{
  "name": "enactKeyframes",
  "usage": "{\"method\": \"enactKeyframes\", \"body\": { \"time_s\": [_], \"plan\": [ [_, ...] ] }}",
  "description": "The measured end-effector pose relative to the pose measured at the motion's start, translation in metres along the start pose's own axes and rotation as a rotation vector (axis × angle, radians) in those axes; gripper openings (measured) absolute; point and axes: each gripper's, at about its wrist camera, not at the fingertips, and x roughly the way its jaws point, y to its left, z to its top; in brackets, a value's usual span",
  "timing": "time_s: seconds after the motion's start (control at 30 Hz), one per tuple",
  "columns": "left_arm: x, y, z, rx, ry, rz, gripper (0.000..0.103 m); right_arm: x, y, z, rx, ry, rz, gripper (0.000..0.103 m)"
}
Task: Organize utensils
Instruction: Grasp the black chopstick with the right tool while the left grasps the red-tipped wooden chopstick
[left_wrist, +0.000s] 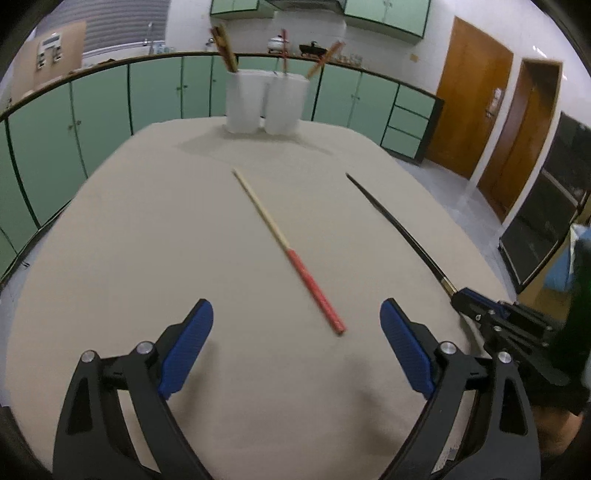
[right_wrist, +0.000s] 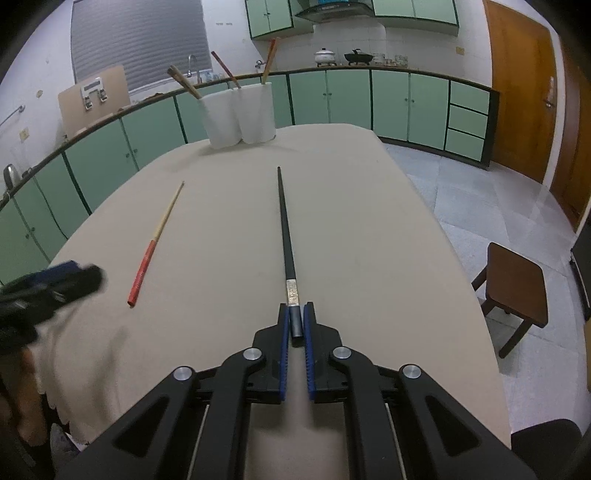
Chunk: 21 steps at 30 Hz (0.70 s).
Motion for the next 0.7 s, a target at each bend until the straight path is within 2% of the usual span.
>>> {"method": "enactKeyframes", "body": {
  "time_s": [0.1,0.2,0.27,0.33,0.37,0.4,0.43,0.5,0.7],
  "plan": [
    [0.014,-0.008,-0.002,0.004,0.019,0.011,0.078,-0.001,0.0,-0.002,-0.009,-0.004,0.008,0.008],
    [0.021,-0.007,-0.003,-0.004,0.02,0.03,0.066,-0.001,0.002,-0.002,-0.013,-0.005,0.019,0.008],
    [0.024,-0.006,0.0,-0.008,0.014,0.032,0.053,-0.001,0.002,-0.001,-0.015,-0.006,0.022,0.008],
    [0.024,-0.002,0.001,-0.021,0.011,0.028,0.029,0.001,0.004,-0.001,-0.022,-0.006,0.026,0.008],
    [0.025,0.0,0.001,-0.031,0.007,0.014,0.022,0.001,0.005,-0.001,-0.028,-0.006,0.027,0.008],
    [0.024,0.001,0.001,-0.034,0.006,0.006,0.01,0.001,0.007,-0.001,-0.033,-0.006,0.027,0.008],
    [0.024,0.002,0.001,-0.038,0.001,-0.001,0.004,0.002,0.008,0.0,-0.034,-0.005,0.028,0.008],
    [0.02,0.003,-0.001,-0.047,-0.02,0.008,0.0,0.003,0.009,0.001,-0.037,-0.004,0.029,0.008],
    [0.0,0.017,-0.015,-0.064,-0.043,0.061,0.0,0.003,0.025,0.0,-0.078,0.002,0.055,0.008]
  ]
}}
